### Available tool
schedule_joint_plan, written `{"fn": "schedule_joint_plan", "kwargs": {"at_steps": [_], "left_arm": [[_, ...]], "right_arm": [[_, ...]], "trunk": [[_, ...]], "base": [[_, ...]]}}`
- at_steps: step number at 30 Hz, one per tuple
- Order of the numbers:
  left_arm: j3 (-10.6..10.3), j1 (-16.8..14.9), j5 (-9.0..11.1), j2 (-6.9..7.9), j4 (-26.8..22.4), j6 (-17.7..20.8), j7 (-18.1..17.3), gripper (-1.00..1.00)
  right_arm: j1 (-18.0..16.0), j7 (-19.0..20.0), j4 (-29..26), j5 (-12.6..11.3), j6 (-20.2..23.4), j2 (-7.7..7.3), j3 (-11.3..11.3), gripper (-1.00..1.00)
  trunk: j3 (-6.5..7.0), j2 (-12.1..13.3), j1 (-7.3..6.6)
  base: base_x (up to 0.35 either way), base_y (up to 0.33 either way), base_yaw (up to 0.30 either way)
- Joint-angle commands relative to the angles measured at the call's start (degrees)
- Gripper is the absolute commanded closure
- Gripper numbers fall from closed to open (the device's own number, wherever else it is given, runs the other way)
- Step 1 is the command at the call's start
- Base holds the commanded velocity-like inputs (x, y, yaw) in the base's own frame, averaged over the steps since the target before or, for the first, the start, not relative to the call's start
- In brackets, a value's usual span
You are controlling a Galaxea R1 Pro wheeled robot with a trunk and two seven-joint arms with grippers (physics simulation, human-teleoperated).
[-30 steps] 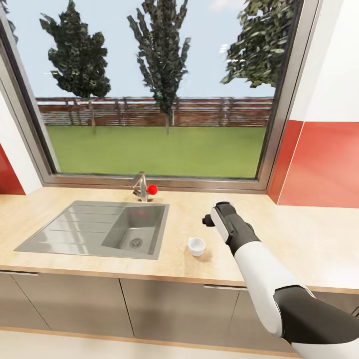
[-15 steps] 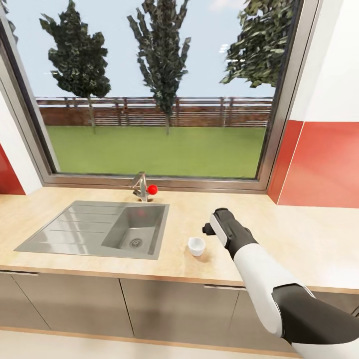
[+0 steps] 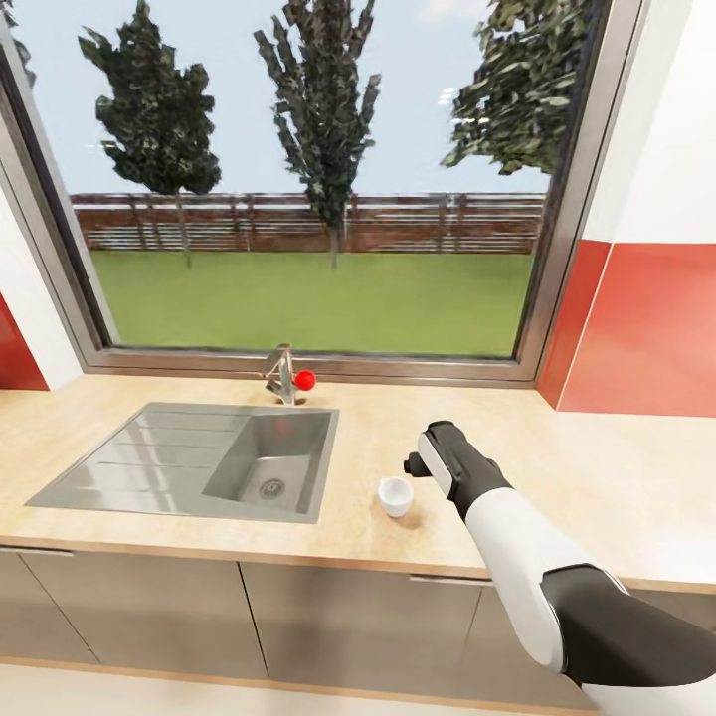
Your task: Set up a coffee station on the kitchen countertop: keep the coffee maker on the countertop, move the bottle of coffee from the kitchen shelf to the counter next to the coffee maker, place a paper coffee filter on top of the coffee maker, put the saucer next to the coffee maker with the coffee cup on the saucer, and place the electric kettle next to the coffee maker.
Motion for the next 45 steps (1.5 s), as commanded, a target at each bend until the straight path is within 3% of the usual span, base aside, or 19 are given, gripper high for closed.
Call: {"fn": "schedule_joint_plan", "kwargs": {"at_steps": [1,34,45], "left_arm": [[0.38,-0.04,-0.59,-0.01,0.07,-0.26,0.11,-1.0],[0.38,-0.04,-0.59,-0.01,0.42,-0.28,0.11,-1.0],[0.38,-0.05,-0.59,-0.01,0.42,-0.28,0.11,-1.0]], "right_arm": [[-0.05,-0.56,-0.02,-0.61,0.13,0.0,0.16,-1.0],[-0.05,-0.47,3.8,-0.67,-0.23,0.0,0.16,-1.0],[-0.05,-0.47,5.43,-0.64,-2.56,0.0,0.16,-1.0]], "trunk": [[-0.13,-0.13,0.04],[-0.13,-0.13,0.04],[-0.13,-0.13,0.04]], "base": [[0.02,0.01,0.0],[0.013,0.021,0.0],[0.002,0.002,0.0]]}}
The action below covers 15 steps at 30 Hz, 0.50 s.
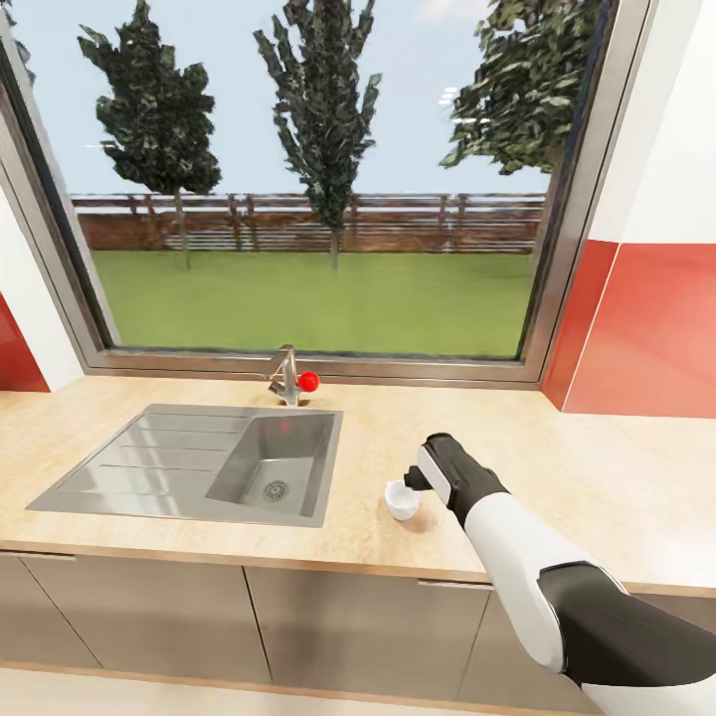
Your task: Set up a coffee station on the kitchen countertop: keep the coffee maker on the countertop, move the bottle of coffee from the kitchen shelf to the counter next to the coffee maker, place a paper coffee filter on top of the coffee maker, put the saucer next to the coffee maker with the coffee cup on the saucer, and place the electric kettle next to the coffee maker.
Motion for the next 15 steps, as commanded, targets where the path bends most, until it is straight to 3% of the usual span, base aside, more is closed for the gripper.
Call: {"fn": "schedule_joint_plan", "kwargs": {"at_steps": [1,15], "left_arm": [[0.39,-0.06,-0.59,-0.01,0.07,-0.25,0.11,-1.0],[0.39,-0.05,-0.59,-0.02,0.07,-0.25,0.11,-1.0]], "right_arm": [[-0.05,-0.55,0.09,-0.61,0.1,0.0,0.23,-1.0],[-0.05,-0.46,0.85,-0.6,0.01,0.0,0.23,-1.0]], "trunk": [[-0.13,-0.13,0.04],[-0.13,-0.13,0.04]], "base": [[0.033,0.005,0.0],[0.065,0.045,0.0]]}}
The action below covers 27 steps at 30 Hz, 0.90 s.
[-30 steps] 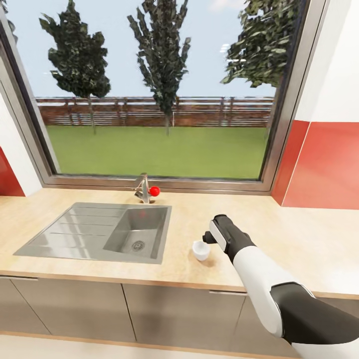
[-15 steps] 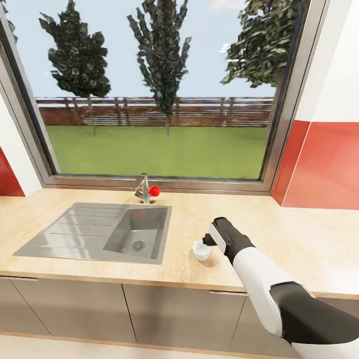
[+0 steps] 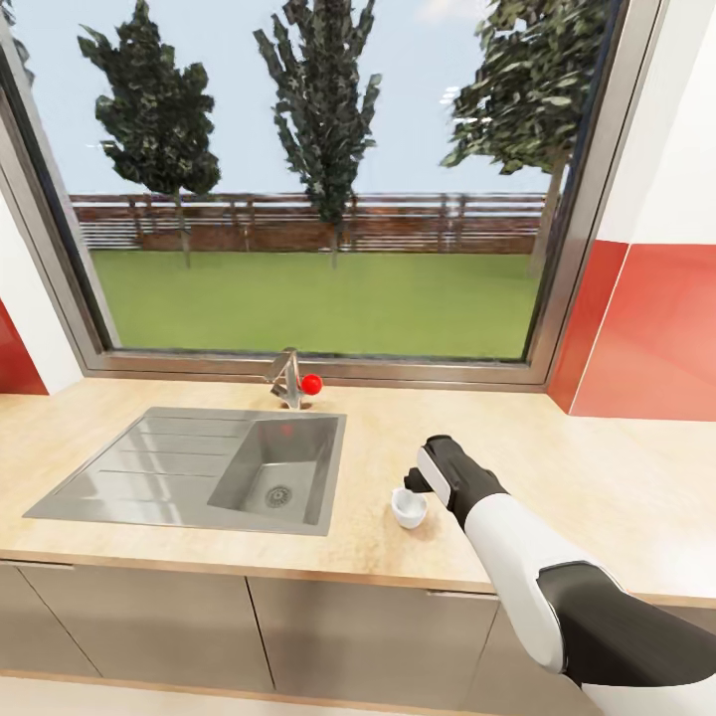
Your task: Set up a coffee station on the kitchen countertop: keep the coffee maker on the countertop, move the bottle of coffee from the kitchen shelf to the counter next to the coffee maker, place a paper coffee filter on top of the coffee maker, put the saucer next to the coffee maker with the coffee cup on the saucer, and place the electric kettle next to the coffee maker.
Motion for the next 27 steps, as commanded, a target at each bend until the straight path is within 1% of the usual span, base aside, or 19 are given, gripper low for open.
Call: {"fn": "schedule_joint_plan", "kwargs": {"at_steps": [1,11,19,27], "left_arm": [[0.39,-0.04,-0.59,-0.02,0.07,-0.25,0.11,-1.0],[0.39,-0.08,-0.59,-0.08,0.07,-0.25,0.13,-1.0],[0.39,-0.06,-0.59,-0.08,0.07,-0.25,0.12,-1.0],[0.39,-0.06,-0.59,-0.13,0.07,-0.25,0.11,-1.0]], "right_arm": [[-0.05,-0.54,0.03,-0.6,0.16,0.0,0.24,-1.0],[-0.05,-0.54,1.07,-0.61,0.1,0.0,0.24,-1.0],[-0.04,-0.54,2.76,-0.62,-2.27,0.0,0.24,-1.0],[0.01,-0.54,3.71,-0.62,-2.72,0.0,0.24,-1.0]], "trunk": [[-0.13,-0.13,0.04],[-0.13,-0.13,0.04],[-0.13,-0.13,0.04],[-0.13,-0.13,0.04]], "base": [[0.006,0.004,0.0],[0.001,0.001,0.0],[0.0,0.0,0.0],[0.0,0.0,0.0]]}}
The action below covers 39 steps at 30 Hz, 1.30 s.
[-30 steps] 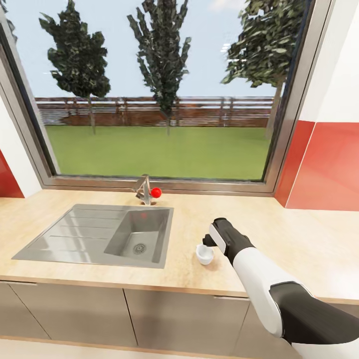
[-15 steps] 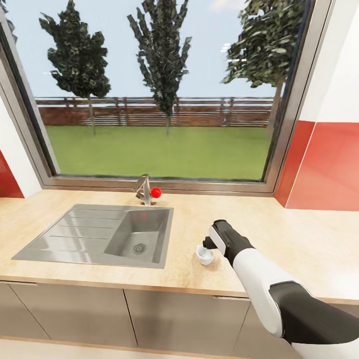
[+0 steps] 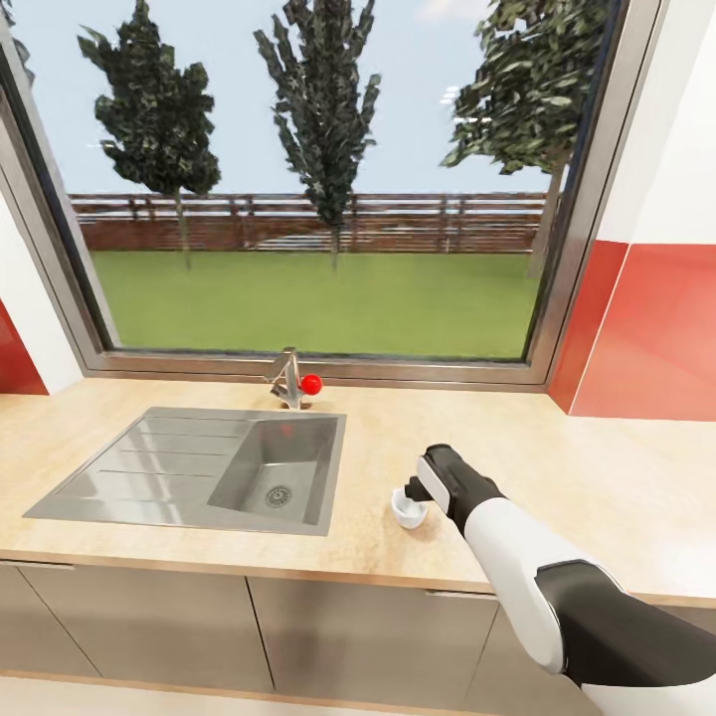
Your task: Set up a coffee station on the kitchen countertop: keep the coffee maker on the countertop, move the bottle of coffee from the kitchen shelf to the counter next to the coffee maker, place a paper coffee filter on top of the coffee maker, put the saucer next to the coffee maker with the coffee cup on the saucer, and place the electric kettle next to the coffee maker.
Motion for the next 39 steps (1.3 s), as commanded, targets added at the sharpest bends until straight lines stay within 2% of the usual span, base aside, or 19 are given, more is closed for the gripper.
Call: {"fn": "schedule_joint_plan", "kwargs": {"at_steps": [1,6,15,39], "left_arm": [[0.39,-0.04,-0.59,-0.01,0.07,-0.25,0.11,-1.0],[0.39,-0.06,-0.59,0.03,0.07,-0.25,0.1,-1.0],[0.39,-0.08,-0.59,0.03,0.07,-0.25,0.1,-1.0],[0.39,-0.01,-0.59,0.04,0.15,-0.25,0.1,-1.0]], "right_arm": [[-0.05,-0.52,0.02,-0.6,0.17,0.0,0.32,-1.0],[-0.03,-0.52,0.81,-0.62,0.01,0.0,0.32,-1.0],[-0.03,-0.52,3.63,-0.59,-3.87,0.0,0.32,-1.0],[0.05,-0.28,5.33,-0.59,-4.4,0.0,0.38,-1.0]], "trunk": [[-0.13,-0.13,0.04],[-0.13,-0.13,0.04],[-0.13,-0.13,0.04],[-0.13,-0.13,0.04]], "base": [[0.0,0.0,0.0],[0.0,0.0,0.0],[0.0,0.0,0.0],[0.0,0.0,0.0]]}}
